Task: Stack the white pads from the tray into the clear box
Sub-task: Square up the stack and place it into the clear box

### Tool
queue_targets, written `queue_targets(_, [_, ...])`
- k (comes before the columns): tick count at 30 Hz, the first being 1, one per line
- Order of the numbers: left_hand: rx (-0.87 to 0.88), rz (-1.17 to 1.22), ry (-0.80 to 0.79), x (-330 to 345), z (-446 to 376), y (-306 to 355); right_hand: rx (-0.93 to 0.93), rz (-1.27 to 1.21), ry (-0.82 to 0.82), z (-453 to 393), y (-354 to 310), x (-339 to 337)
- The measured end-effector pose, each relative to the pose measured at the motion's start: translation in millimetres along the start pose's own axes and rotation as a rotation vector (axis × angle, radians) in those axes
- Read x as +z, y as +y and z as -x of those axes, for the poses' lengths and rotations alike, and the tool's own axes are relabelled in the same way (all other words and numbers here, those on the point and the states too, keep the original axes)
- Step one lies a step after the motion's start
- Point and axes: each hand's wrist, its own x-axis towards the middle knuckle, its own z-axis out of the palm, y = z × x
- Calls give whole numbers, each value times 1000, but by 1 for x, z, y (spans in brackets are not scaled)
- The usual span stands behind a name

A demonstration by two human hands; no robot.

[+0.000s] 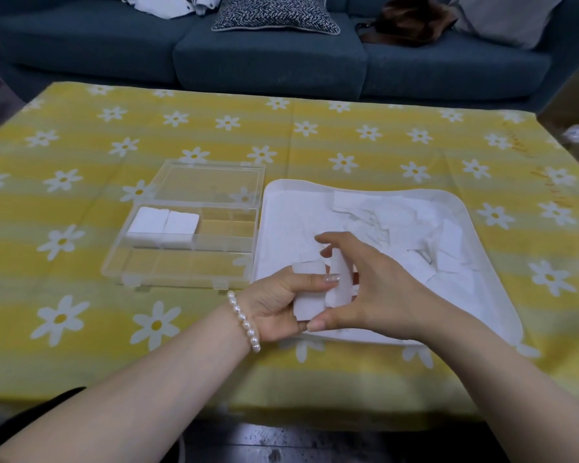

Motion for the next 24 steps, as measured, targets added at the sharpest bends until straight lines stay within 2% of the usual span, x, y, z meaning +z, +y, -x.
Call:
queue_targets(2, [2, -22, 13, -1, 1, 0, 42, -271, -13, 2, -2, -6])
queue_targets(5, [-3, -2, 56, -1, 1, 1, 131, -518, 149, 2, 0, -15])
queue_targets(7, [-5, -1, 80, -2, 0, 1, 183, -508, 235, 0, 3, -14])
queue_targets(13, [57, -79, 141, 2, -2, -2, 286, -432, 293, -5, 6, 3])
queue_targets(21, [83, -151, 190, 2, -4, -6, 259, -420, 310, -9, 8, 15])
queue_targets(24, [78, -147, 206, 3, -4, -6, 248, -415, 259, -9, 4, 16])
